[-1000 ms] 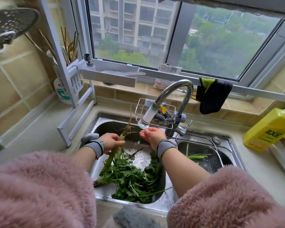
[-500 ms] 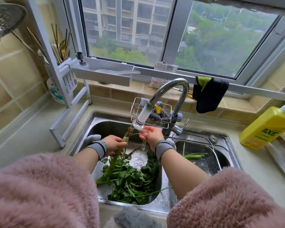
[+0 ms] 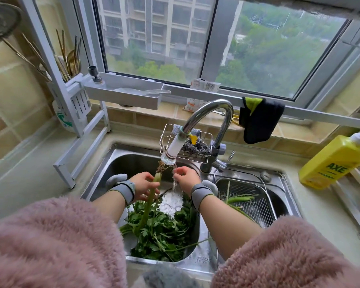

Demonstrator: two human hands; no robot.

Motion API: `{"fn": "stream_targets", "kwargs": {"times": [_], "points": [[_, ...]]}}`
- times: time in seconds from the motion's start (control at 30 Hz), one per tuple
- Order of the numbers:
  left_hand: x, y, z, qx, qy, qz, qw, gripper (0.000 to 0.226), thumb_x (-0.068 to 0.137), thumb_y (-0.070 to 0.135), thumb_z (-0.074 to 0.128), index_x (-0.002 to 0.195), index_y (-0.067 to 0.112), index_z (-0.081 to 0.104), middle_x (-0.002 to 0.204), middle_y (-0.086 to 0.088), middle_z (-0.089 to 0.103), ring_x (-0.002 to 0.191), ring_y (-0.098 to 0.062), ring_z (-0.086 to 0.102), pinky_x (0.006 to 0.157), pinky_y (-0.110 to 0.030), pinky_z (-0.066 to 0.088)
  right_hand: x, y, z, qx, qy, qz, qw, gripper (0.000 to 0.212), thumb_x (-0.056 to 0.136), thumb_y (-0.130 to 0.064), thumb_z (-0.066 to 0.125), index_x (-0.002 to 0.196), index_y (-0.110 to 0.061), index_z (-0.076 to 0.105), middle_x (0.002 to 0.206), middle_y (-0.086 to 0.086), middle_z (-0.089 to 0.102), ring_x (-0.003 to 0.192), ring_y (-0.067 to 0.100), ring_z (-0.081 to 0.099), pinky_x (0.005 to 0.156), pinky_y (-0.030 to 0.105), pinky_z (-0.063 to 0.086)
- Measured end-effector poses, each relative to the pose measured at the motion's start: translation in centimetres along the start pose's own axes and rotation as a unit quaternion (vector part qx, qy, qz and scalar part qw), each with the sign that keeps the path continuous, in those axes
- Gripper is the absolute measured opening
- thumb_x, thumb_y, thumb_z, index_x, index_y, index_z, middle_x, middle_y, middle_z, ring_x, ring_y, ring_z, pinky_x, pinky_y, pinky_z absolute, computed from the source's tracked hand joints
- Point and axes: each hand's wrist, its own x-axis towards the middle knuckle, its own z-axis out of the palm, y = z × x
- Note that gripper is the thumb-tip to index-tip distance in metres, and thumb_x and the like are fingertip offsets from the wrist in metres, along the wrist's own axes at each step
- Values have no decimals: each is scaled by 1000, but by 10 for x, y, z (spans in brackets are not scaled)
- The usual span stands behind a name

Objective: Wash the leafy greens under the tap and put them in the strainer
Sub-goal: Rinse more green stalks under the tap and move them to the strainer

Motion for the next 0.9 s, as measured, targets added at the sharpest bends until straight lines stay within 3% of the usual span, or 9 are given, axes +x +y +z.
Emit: {"fn": "stream_targets", "kwargs": {"times": [0.13, 0.3, 0.47, 0.6, 0.73, 0.9], "points": [[2, 3, 5, -24, 0, 12, 1000, 15, 89, -1, 57, 98, 5, 47, 86, -15, 60, 72, -26, 62, 65, -36, 56, -6, 0, 4, 38, -54, -25, 997, 24, 91, -16, 57, 111, -6, 64, 107, 10, 68, 81, 11, 58, 79, 24, 51], [1, 7, 8, -7, -6, 20, 1000, 12, 85, -3, 61, 87, 6, 52, 81, -13, 58, 67, -23, 62, 59, -32, 56, -5, -3, 5, 65, -73, -50, 994, 28, 89, -11, 60, 115, -1, 62, 108, 14, 66, 91, 15, 58, 87, 29, 48], [2, 10, 5, 11, 16, 22, 1000, 16, 83, 0, 65, 90, 5, 52, 82, -12, 60, 69, -22, 61, 63, -33, 56, 0, 2, 2, 84, -80, -50, 992, 25, 85, -7, 65, 109, -1, 63, 81, -3, 63, 71, 8, 57, 67, 18, 47], [6, 10, 3, 27, 13, 20, 999, 12, 83, 0, 65, 87, 6, 55, 79, -13, 59, 68, -23, 60, 72, -37, 55, 2, -1, -4, -12, -59, -73, 995, 27, 86, -14, 66, 111, -3, 64, 96, 7, 68, 71, 8, 57, 67, 19, 48], [4, 9, 8, 56, -2, 8, 998, 12, 87, 1, 61, 84, 6, 50, 75, -12, 57, 65, -23, 63, 61, -33, 55, 6, -1, -4, -150, -33, -126, 980, 22, 89, -17, 61, 107, -7, 67, 104, 11, 69, 91, 22, 62, 86, 31, 50], [3, 8, 8, 57, -18, -6, 998, 14, 89, 1, 57, 81, 6, 47, 71, -13, 58, 56, -22, 66, 57, -33, 56, 7, -2, 2, -252, -36, -142, 957, 19, 94, -11, 50, 102, -6, 66, 102, 13, 66, 94, 28, 60, 80, 28, 45]]}}
